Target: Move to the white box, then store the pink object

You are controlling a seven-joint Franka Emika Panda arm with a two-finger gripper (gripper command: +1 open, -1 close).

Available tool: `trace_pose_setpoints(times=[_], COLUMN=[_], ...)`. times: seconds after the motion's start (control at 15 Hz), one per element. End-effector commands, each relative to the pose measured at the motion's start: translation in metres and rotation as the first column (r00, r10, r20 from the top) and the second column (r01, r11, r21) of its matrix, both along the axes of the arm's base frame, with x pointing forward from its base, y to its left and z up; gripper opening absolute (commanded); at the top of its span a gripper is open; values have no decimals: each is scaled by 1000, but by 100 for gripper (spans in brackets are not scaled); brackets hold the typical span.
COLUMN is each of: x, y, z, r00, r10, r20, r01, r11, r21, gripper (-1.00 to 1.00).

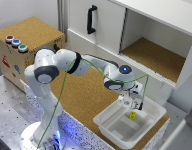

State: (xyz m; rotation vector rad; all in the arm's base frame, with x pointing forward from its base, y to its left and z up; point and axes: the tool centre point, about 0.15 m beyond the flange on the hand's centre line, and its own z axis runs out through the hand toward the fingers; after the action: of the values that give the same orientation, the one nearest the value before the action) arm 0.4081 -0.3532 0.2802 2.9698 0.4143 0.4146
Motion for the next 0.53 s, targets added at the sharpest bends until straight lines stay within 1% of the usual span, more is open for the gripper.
trace_pose_setpoints(times=[0.0, 0.13, 0.2, 0.27, 0.47], x=[20, 11, 5, 1, 1], y=[-12, -14, -15, -16, -16], z=[-22, -12, -9, -6, -6], r00=[999, 999, 999, 999, 999], r10=[-32, -44, -43, -44, -44], r20=[17, 27, 25, 11, 11], r01=[30, 40, 40, 42, 42], r11=[996, 993, 993, 992, 992], r21=[84, 114, 115, 121, 121], gripper=[100, 100, 100, 100, 100])
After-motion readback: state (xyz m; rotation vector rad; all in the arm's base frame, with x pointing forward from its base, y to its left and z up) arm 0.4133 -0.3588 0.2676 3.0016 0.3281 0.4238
